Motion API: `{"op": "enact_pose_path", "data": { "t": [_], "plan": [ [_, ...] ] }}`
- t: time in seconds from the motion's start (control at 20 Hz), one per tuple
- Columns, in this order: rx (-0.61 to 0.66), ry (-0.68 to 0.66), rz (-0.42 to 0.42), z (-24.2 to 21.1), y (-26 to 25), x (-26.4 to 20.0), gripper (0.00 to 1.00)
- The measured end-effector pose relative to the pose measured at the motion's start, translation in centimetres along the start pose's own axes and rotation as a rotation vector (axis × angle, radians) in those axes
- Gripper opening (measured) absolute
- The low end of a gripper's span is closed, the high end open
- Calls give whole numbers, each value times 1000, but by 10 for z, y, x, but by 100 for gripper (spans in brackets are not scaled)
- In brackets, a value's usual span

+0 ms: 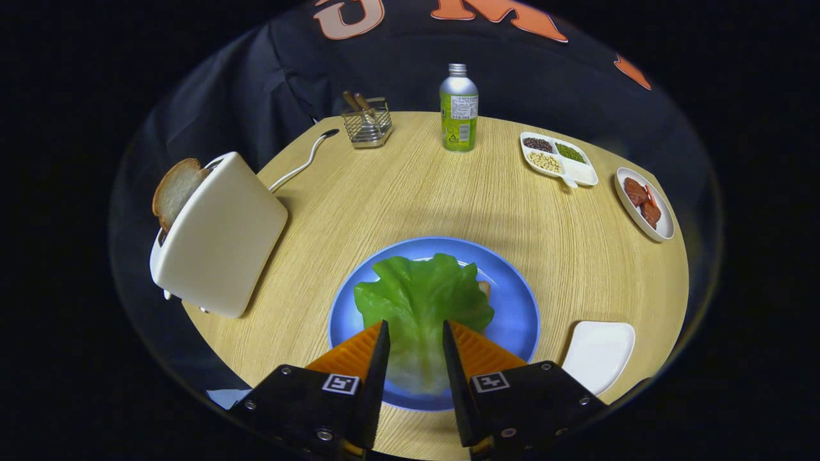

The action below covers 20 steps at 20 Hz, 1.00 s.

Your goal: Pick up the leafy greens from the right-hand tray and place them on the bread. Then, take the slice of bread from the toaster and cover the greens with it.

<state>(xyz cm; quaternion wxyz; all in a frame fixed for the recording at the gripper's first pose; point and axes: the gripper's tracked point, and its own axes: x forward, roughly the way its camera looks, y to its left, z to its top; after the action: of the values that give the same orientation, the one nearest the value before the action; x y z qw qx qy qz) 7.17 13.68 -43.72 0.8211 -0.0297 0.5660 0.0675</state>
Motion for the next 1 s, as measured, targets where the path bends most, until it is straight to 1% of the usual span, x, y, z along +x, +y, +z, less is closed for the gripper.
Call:
{"op": "enact_pose_path", "data": {
  "t": [0.05, 0.15, 0.3, 0.5, 0.65, 0.8, 0.9, 1.0],
  "plan": [
    [-2, -5, -9, 3, 0, -3, 54],
    [-1, -20, -11, 11, 4, -12, 59],
    [3, -46, 8, 25, 21, -28, 66],
    [-35, -66, 24, 44, 45, -49, 77],
    [-45, -83, 58, 63, 72, -68, 84],
    [-44, -82, 100, 79, 103, -84, 87],
    [-54, -77, 89, 88, 118, -91, 90],
    [-84, -78, 105, 98, 140, -98, 90]
  ]
}}
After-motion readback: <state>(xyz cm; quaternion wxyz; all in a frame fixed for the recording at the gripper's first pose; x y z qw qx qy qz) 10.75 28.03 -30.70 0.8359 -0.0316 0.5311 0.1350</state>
